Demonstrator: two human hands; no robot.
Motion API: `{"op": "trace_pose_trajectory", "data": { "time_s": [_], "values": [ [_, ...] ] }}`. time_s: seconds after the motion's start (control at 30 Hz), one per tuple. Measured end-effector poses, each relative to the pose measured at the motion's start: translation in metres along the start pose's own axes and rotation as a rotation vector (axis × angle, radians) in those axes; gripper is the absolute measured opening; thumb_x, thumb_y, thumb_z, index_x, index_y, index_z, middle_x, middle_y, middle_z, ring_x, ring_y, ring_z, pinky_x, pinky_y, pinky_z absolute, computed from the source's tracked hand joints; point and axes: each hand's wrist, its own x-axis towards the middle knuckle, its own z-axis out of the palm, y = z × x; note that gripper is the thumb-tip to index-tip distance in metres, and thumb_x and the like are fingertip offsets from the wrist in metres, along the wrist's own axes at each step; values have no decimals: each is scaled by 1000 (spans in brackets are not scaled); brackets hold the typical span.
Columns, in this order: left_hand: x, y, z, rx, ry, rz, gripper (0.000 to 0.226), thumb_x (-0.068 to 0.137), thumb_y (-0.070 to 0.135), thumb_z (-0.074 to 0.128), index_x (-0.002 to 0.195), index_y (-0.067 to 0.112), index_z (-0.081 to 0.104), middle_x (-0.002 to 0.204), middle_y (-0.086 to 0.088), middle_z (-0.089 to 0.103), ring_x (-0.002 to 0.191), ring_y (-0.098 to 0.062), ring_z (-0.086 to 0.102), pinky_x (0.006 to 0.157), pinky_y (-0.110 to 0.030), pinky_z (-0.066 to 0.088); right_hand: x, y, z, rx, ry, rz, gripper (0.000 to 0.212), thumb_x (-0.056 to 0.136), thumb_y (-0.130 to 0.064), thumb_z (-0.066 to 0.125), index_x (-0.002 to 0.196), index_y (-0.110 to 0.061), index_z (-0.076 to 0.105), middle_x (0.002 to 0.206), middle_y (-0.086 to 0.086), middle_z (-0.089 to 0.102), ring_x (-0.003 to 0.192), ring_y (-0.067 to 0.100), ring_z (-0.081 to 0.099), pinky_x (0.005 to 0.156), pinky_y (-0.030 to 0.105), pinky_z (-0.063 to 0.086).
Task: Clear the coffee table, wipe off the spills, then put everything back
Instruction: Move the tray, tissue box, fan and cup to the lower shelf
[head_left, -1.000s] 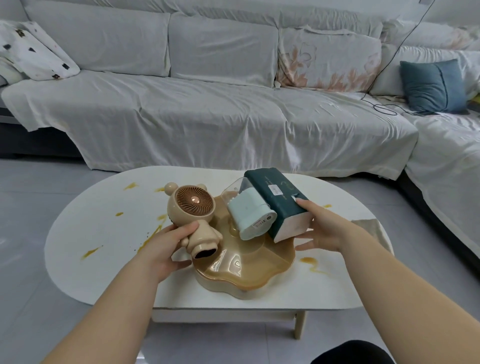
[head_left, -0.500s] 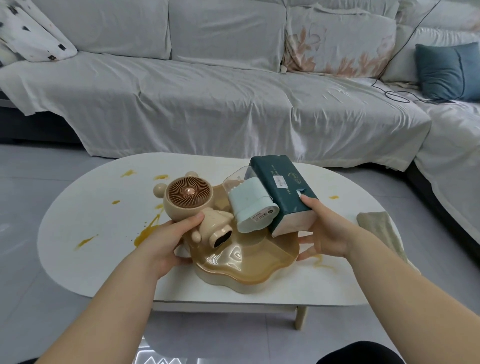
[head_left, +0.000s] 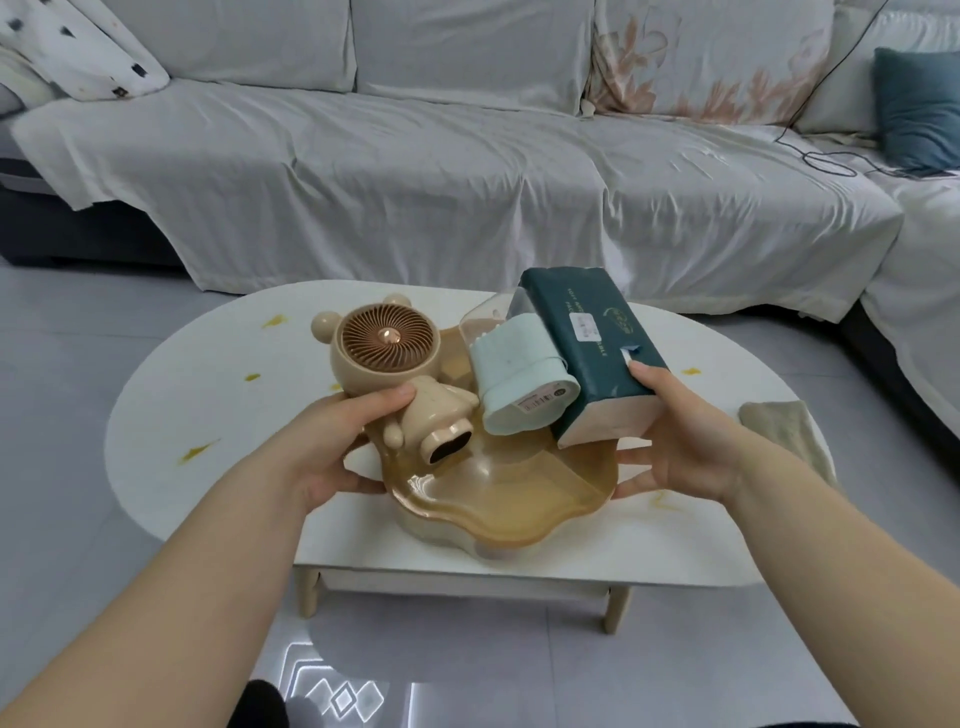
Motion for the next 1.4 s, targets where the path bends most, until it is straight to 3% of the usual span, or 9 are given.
{"op": "trace_pose_trajectory", "data": {
  "time_s": [0.17,0.3,0.43,0.7,0.83,1.0,1.1,1.23,1.4],
  "values": [
    [-46,-1,-18,4,26,22,13,76,29,63,87,22,64,85,-2,63,92,-15,56,59,-41,52,-33,4,22,-24,-54,-7,66,53,-58,61,113,-32,51,118,9,55,112,40,49,85,64,46],
    [-89,-15,-44,-40,65,41,22,58,34,70,78,25,68,61,6,69,85,-14,59,50,-38,55,-51,13,53,-74,-112,-7,68,58,-57,61,119,-31,47,123,10,51,115,40,47,82,61,49],
    [-137,-39,-73,-64,144,54,37,47,38,70,81,26,67,79,1,67,90,-16,59,51,-37,54,-66,30,88,-131,-198,13,74,53,-59,62,120,-30,48,124,10,50,116,39,47,76,55,53],
    [-228,-119,-125,-188,287,40,40,54,34,65,92,20,62,76,-1,62,93,-18,57,62,-45,51,-90,86,167,-258,-379,69,40,67,-55,62,98,-32,55,119,8,54,108,29,52,65,46,57],
    [-243,-155,-146,-240,310,33,34,58,31,63,89,18,61,54,8,67,89,-17,56,62,-44,50,-82,115,190,-270,-430,107,35,70,-51,62,96,-28,60,106,7,61,102,26,56,72,47,56],
    [-247,-197,-161,-321,376,26,41,62,27,62,100,14,60,88,-7,66,91,-21,61,57,-36,55,-66,153,207,-280,-500,136,46,56,-49,67,96,-29,60,98,1,69,105,18,56,75,45,56],
    [-248,-219,-165,-340,392,0,40,63,25,61,101,12,60,85,-15,64,85,-25,63,61,-38,54,-61,176,211,-300,-541,175,54,56,-48,66,105,-29,54,110,2,63,109,16,53,79,43,54],
    [-238,-249,-168,-353,373,-53,39,63,22,61,100,11,59,69,-6,71,82,-25,64,65,-41,53,-47,207,207,-253,-516,223,31,80,-34,58,109,-32,49,112,0,60,109,15,53,83,45,52],
    [-196,-267,-160,-322,310,-113,27,73,18,61,100,15,58,92,-8,64,93,-22,61,72,-37,53,-27,231,182,-162,-410,281,36,73,-32,61,108,-25,55,103,2,67,106,16,57,82,47,54]
  ]
}}
